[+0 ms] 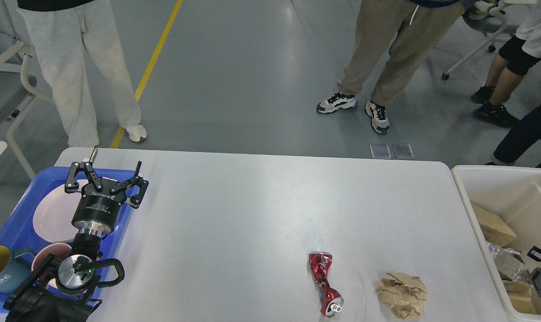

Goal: Tidy desktop
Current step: 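Carry the white cup into the white bin and release, then raise the right gripper out of the bin toward the brown paper scrap, then lower the right gripper onto the brown paper scrap and grasp it, then carry the brown paper scrap into the white bin and release, then raise the right gripper and move it over the crushed red can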

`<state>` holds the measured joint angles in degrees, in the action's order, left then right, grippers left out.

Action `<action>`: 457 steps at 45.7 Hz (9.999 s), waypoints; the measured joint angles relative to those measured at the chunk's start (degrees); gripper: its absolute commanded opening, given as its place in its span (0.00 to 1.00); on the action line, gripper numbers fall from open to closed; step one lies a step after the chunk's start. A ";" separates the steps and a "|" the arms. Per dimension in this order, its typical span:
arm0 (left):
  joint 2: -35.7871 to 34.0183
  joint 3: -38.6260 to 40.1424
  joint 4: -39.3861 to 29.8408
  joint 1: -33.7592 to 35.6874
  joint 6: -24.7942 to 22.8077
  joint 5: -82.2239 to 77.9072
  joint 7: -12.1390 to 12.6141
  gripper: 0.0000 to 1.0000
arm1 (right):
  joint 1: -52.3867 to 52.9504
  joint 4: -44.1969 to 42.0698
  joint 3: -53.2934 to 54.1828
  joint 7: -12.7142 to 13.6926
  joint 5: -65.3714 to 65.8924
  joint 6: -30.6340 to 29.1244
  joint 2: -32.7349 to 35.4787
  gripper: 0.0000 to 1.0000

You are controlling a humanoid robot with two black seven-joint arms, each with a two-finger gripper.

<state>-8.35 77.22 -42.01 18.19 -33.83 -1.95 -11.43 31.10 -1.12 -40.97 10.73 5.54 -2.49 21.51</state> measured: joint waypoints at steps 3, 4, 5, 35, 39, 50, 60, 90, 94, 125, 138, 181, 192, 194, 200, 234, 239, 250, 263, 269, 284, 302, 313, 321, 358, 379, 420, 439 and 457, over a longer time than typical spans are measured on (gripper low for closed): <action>0.00 0.00 0.00 0.00 0.02 0.00 0.00 0.96 | -0.41 -0.02 -0.06 0.00 0.00 0.44 -0.28 0.00; 0.00 0.00 0.00 0.00 0.02 0.00 0.00 0.96 | -0.46 -0.02 -0.06 0.00 0.00 0.51 -0.34 0.00; 0.00 0.00 0.00 0.00 0.02 0.00 0.00 0.97 | -0.50 -0.03 -0.07 -0.01 0.00 0.56 -0.41 0.00; 0.00 -0.03 0.00 0.00 0.03 0.03 0.00 0.96 | -3.45 0.20 0.03 0.09 -0.09 9.59 -3.21 1.00; 0.00 -0.03 0.00 0.00 0.03 0.02 0.00 0.96 | -3.49 0.28 0.03 0.09 -0.09 9.87 -3.21 1.00; 0.00 -0.04 0.00 0.00 0.02 0.02 0.00 0.96 | -3.04 1.97 0.02 0.10 -0.09 9.88 -2.36 1.00; 0.00 -0.04 0.00 0.00 0.02 0.02 0.00 0.96 | -2.06 4.54 -0.04 0.19 -0.04 9.61 -1.42 1.00; 0.00 -0.04 0.00 0.00 -0.03 0.02 0.08 0.96 | 63.23 54.47 -26.22 6.40 21.98 -33.48 9.90 1.00; 0.00 -0.04 0.00 0.00 -0.03 0.03 0.08 0.96 | 74.34 59.79 -27.93 6.40 21.82 -46.01 6.30 1.00; 0.00 0.04 0.00 0.00 0.08 0.03 0.00 0.96 | 116.57 101.10 -40.32 -11.71 8.30 -43.88 -5.29 1.00; 0.00 0.04 0.00 0.00 0.06 0.03 0.00 0.96 | 114.97 100.78 -40.72 -11.99 8.53 -43.22 -3.45 1.00; 0.00 0.03 0.00 0.00 -0.01 -0.01 0.01 0.96 | 63.00 90.87 -25.49 -11.87 7.47 -3.47 -8.93 0.99; 0.00 0.03 0.00 0.00 -0.01 0.02 0.01 0.96 | 56.38 85.69 -25.12 -11.78 7.46 -2.31 -9.72 0.98; 0.00 0.03 0.00 0.00 -0.01 0.02 0.01 0.97 | 55.77 85.36 -25.37 -11.68 7.46 -1.95 -9.58 0.98; 0.00 0.03 0.00 0.00 -0.01 0.02 0.01 0.96 | 53.20 83.94 -25.76 -11.46 7.55 -0.45 -9.67 0.98; 0.00 0.02 0.00 0.00 -0.01 0.02 0.01 0.96 | 47.93 78.33 -25.88 -10.79 7.56 0.38 -10.93 0.00; 0.00 0.02 0.00 0.00 -0.01 0.02 0.01 0.96 | 47.50 78.08 -25.92 -9.17 7.56 0.34 -10.99 0.00; 0.00 0.02 0.00 0.00 -0.01 0.02 0.01 0.96 | 47.47 77.61 -25.84 -8.56 7.61 0.15 -10.55 0.00; 0.00 0.02 0.00 0.00 -0.01 0.02 0.01 0.96 | 49.10 77.93 -25.82 -8.60 7.57 -0.90 -9.70 0.00; 0.00 0.02 0.00 0.00 -0.01 0.02 0.01 0.96 | 53.74 80.32 -26.32 -8.55 7.55 -5.60 -6.68 0.00; 0.00 0.03 0.00 0.00 -0.01 0.00 0.01 0.96 | 89.86 96.20 -38.72 -8.62 4.09 -27.04 -5.35 0.00; 0.00 0.03 0.00 0.00 -0.01 0.00 0.01 0.96 | 100.40 98.24 -43.31 -8.90 2.83 -29.88 -0.97 0.00; 0.00 0.00 0.00 -0.01 -0.01 0.00 0.01 0.96 | 93.39 91.57 -47.85 -8.97 0.76 -23.05 6.03 0.00; 0.00 -0.02 0.00 -0.06 -0.01 0.00 0.01 0.96 | 76.15 75.34 -46.34 -8.97 1.24 -20.68 11.28 0.00; 0.00 0.00 0.00 0.00 0.03 0.02 0.01 0.96 | -1.96 2.41 -10.27 -8.71 0.47 4.62 -2.82 0.00; 0.00 0.04 0.00 0.01 0.08 0.00 0.01 0.96 | -2.83 2.34 -9.37 -8.60 0.44 9.00 -2.78 1.00; 0.00 0.03 0.00 0.01 0.08 0.02 0.01 0.96 | 19.01 31.24 -16.31 -7.27 10.16 6.29 7.67 1.00; 0.00 -0.05 0.00 0.00 0.01 0.02 0.01 0.96 | 70.81 68.18 -41.85 -5.72 12.72 -20.74 2.19 1.00; 0.00 0.03 0.00 -0.02 0.01 0.02 0.01 0.96 | 107.41 91.55 -39.06 -5.84 12.18 -43.34 -6.25 0.96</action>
<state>-8.35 77.25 -42.01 18.17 -33.82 -1.93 -11.43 138.51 90.43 -80.04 4.89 17.72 -45.83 15.25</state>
